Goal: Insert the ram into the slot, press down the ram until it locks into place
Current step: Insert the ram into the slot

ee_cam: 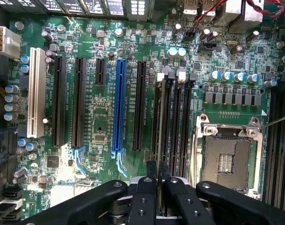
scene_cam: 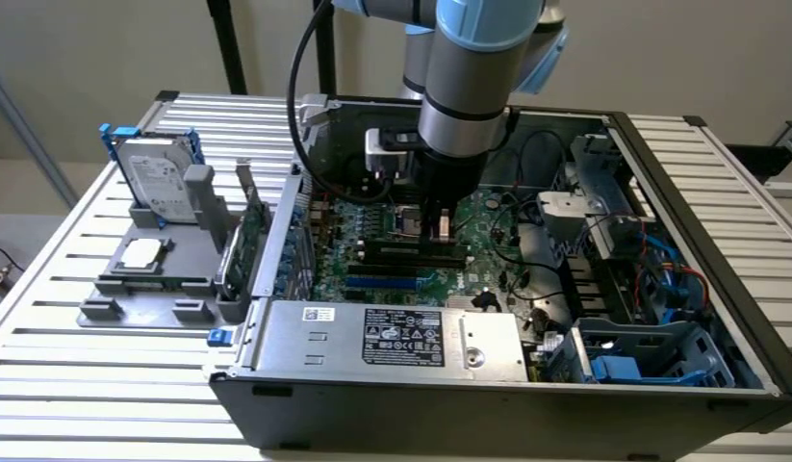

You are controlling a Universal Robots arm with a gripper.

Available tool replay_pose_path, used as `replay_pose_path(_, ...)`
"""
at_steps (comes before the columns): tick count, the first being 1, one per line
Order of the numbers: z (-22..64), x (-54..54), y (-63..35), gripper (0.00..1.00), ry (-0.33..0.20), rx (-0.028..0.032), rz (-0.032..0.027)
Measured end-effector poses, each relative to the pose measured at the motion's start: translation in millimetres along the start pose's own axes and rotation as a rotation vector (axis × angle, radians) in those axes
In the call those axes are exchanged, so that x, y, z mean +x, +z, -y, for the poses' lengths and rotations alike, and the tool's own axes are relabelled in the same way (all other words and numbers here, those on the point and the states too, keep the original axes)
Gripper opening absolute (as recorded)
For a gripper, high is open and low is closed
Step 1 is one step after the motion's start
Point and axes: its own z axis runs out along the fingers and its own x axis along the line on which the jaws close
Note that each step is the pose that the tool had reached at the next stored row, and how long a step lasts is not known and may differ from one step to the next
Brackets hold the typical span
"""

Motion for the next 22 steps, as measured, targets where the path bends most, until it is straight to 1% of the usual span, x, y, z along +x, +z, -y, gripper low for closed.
replay_pose_path(3,0.0,0.5,0.0,0.13,0.000,0.0002,0.0000)
replay_pose_path(5,0.1,0.5,0.0,0.13,0.000,0.0014,0.0000)
replay_pose_path(12,-0.4,0.5,0.3,0.13,0.000,0.0111,-0.0005)
replay_pose_path(16,-2.1,0.5,0.8,0.13,-0.001,0.0153,-0.0004)
replay_pose_path(19,-2.9,0.4,1.3,0.13,-0.001,0.0169,-0.0006)
replay_pose_path(22,-2.9,-1.3,1.5,0.13,-0.001,0.0171,-0.0007)
